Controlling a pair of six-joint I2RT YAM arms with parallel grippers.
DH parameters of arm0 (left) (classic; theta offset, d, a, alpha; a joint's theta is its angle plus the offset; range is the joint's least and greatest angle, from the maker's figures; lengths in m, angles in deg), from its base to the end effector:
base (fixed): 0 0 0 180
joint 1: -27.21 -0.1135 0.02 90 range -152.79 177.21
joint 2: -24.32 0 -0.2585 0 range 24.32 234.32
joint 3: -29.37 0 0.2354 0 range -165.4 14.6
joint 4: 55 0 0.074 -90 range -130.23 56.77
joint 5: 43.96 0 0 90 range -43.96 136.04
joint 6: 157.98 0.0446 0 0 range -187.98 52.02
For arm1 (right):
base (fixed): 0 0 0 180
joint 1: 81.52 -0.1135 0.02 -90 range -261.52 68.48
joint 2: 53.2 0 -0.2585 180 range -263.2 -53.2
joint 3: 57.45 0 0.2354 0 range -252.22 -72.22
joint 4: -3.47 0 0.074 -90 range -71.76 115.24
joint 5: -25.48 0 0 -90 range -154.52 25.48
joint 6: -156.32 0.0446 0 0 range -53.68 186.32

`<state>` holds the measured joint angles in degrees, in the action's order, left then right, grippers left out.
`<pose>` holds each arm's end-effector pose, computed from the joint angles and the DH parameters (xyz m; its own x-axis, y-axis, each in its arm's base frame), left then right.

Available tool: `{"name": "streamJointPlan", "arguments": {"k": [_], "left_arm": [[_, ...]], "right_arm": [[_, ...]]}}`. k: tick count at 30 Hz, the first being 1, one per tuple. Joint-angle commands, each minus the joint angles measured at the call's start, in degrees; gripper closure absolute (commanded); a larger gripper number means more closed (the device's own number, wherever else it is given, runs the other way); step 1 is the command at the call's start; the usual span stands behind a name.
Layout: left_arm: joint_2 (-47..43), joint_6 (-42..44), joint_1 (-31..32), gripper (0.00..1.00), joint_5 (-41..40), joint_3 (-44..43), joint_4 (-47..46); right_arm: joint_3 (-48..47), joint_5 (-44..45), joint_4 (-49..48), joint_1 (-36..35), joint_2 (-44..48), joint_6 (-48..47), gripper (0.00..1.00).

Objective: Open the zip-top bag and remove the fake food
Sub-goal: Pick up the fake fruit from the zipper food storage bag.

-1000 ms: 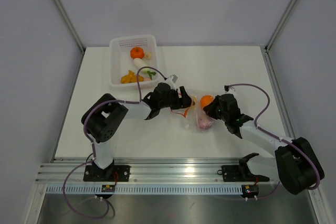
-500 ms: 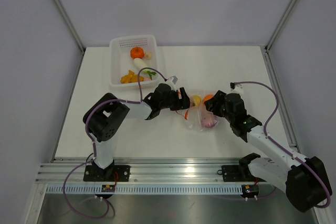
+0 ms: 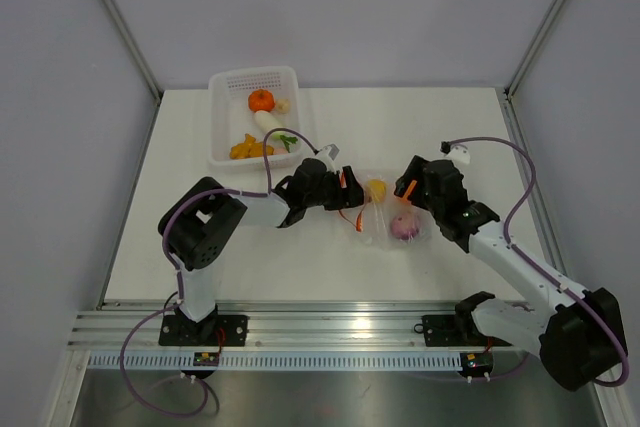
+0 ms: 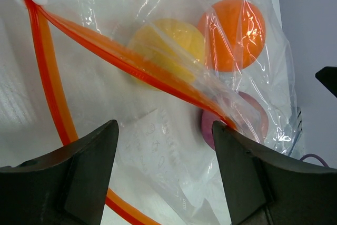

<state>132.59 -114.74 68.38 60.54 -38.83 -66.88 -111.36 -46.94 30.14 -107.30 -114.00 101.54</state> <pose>0.2821 -0.2615 0.1521 -0.8289 -0.2120 -0.5176 0.2914 0.6263 -0.7231 0.2082 0.0856 0.2465 -0.5151 0.3618 -0.7771 0.1335 0.9294 0.3442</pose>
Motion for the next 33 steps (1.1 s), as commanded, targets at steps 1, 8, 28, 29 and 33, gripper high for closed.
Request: {"name": "streamJointPlan", "arguments": {"k": [1,8,28,29,33], "left_arm": [[0.45,0.45,-0.12,0.25,-0.18,-1.94,-2.96],[0.98,-0.08,-0.12,0.25,0.96,-2.03,-3.84],[0.8,-0.52,-0.12,0.24,1.49,-1.77,-4.72],[0.8,-0.52,-0.12,0.24,1.58,-1.85,-4.72],[0.89,-0.61,-0.12,0.23,1.67,-1.77,-4.99]], "right_arm": [[-5.68,4.66,2.42,-0.32,-3.88,-2.35,0.17],[-13.41,4.92,3.56,-0.32,-16.27,-4.55,0.13],[-11.58,-1.85,-4.96,-0.32,-26.21,-0.59,0.53],[-11.58,-1.5,-5.13,-0.41,-26.48,-0.51,0.54],[-11.67,-0.88,-6.54,-0.32,-28.93,-0.42,0.58]]}}
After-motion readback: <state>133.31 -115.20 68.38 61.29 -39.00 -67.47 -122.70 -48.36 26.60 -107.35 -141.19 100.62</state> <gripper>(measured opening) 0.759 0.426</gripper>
